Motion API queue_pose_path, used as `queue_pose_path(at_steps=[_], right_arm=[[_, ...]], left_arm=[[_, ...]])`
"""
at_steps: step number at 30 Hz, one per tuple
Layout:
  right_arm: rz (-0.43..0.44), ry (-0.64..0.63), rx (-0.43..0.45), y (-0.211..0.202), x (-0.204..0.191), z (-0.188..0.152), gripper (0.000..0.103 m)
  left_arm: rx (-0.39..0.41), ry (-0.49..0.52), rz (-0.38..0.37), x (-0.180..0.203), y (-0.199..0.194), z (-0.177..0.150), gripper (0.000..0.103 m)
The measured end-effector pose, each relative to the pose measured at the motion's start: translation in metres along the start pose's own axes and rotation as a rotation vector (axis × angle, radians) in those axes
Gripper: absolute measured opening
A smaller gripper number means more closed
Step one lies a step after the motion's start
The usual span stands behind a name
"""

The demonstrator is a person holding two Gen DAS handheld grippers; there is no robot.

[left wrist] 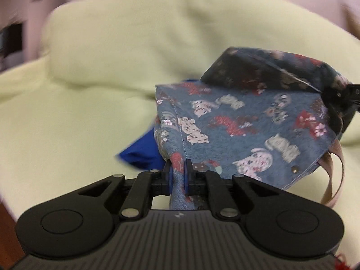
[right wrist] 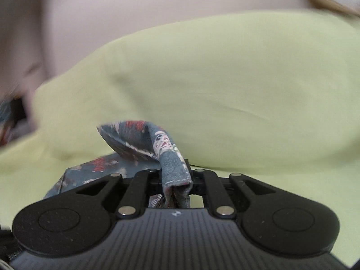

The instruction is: Fold shopping bag

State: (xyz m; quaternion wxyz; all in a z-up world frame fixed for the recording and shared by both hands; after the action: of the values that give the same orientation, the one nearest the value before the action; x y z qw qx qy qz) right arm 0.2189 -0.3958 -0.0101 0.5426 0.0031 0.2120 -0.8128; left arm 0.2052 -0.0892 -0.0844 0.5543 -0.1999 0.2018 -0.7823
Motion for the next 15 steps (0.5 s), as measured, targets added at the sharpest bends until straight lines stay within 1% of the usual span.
queue_pose_path(at_steps=[1, 2, 3, 4, 5, 7, 9, 10, 12, 13, 14, 15], right_arm=[[-0.078, 0.052, -0.018, -0.019, 0.027, -0.008, 0.025], [-0.170, 0.092, -0.043, -0.037, 0.054, -0.019, 0.054], [-0.276, 0.116, -0.087, -0.054, 0.080, -0.033, 0.062], [-0.350, 0.132, -0.124, -0.071, 0.103, -0.046, 0.059], [-0.418, 0.149, -0.160, -0.089, 0.125, -0.059, 0.059], [-0.446, 0.199, -0.203, -0.125, 0.150, -0.082, 0.059], [-0.455, 0.194, -0.220, -0.151, 0.157, -0.096, 0.059], [-0.449, 0.178, -0.226, -0.161, 0.155, -0.101, 0.058], [-0.389, 0.143, -0.234, -0.168, 0.143, -0.106, 0.050], [-0.350, 0.120, -0.238, -0.166, 0.134, -0.106, 0.040], [-0.312, 0.097, -0.242, -0.164, 0.125, -0.107, 0.034], [-0.281, 0.069, -0.248, -0.160, 0.118, -0.110, 0.033]], left_arm=[[-0.012, 0.011, -0.042, 0.013, -0.002, -0.004, 0.028], [-0.040, 0.026, -0.075, 0.024, -0.002, -0.009, 0.036], [-0.076, 0.042, -0.085, 0.033, 0.000, -0.016, 0.038], [-0.110, 0.061, -0.080, 0.040, 0.002, -0.025, 0.038], [-0.140, 0.077, -0.073, 0.045, 0.003, -0.034, 0.038], [-0.184, 0.082, -0.068, 0.048, 0.001, -0.050, 0.038], [-0.200, 0.072, -0.068, 0.049, -0.008, -0.059, 0.034], [-0.196, 0.078, -0.075, 0.051, -0.015, -0.059, 0.034], [-0.178, 0.121, -0.103, 0.060, -0.026, -0.059, 0.034], [-0.168, 0.150, -0.121, 0.066, -0.029, -0.059, 0.034], [-0.159, 0.180, -0.138, 0.075, -0.032, -0.059, 0.034], [-0.154, 0.204, -0.154, 0.087, -0.033, -0.060, 0.034]])
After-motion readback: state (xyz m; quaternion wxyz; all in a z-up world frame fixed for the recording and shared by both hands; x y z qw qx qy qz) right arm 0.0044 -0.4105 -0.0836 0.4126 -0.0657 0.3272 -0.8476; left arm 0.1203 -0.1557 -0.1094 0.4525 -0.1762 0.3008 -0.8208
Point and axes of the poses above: each gripper's, at about its wrist camera, not at the fingertips, and y roughly the way its jaws point, x to its right, z to its top, the point moved 6 cm from there along y, roughly the way its jaws point, and after that the axes turned 1 degree about -x, right-handed, at the moved point
